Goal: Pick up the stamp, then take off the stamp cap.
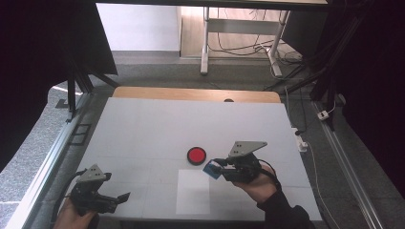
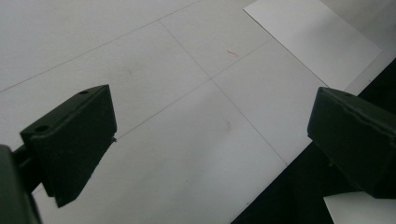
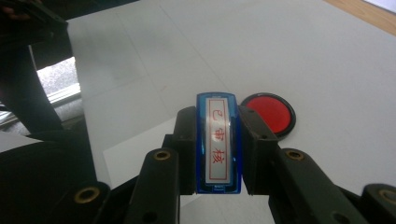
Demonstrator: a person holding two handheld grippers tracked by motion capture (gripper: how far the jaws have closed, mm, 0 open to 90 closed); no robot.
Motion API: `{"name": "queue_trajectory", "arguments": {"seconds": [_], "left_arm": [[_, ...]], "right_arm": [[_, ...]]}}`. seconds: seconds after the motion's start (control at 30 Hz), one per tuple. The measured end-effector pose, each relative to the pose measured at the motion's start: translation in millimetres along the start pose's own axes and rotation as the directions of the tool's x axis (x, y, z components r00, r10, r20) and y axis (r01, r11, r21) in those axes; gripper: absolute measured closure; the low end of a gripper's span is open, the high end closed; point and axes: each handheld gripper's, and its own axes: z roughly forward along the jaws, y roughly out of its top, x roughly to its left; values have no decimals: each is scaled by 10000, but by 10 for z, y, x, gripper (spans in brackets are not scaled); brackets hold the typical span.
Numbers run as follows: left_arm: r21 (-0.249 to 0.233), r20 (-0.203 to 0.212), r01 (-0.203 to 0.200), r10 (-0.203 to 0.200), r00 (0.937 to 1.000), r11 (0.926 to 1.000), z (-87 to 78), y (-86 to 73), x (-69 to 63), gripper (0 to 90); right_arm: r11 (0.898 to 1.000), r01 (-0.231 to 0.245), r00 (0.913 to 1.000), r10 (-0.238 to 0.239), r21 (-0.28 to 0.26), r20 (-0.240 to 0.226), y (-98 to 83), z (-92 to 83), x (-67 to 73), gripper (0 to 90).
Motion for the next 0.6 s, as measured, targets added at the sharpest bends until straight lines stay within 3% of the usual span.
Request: {"name": "queue_trajectory", "arguments": {"seconds": [0.17, 0.4, 0.6], "left_arm": [[-5, 7, 4, -4, 10000, 10000, 0, 0, -2, 20], [-6, 25, 98, -98, 9999, 10000, -4, 2, 12, 12], [-16, 378, 130, -129, 9992, 9999, -12, 7, 18, 13]], "right_arm": [[9995, 197, 9992, -206, -258, -346, 41, -18, 78, 712], [9990, 323, 9991, -332, -319, -280, 54, -34, 106, 712], [9988, 122, 9991, -141, -475, -408, 76, -50, 140, 712]]}}
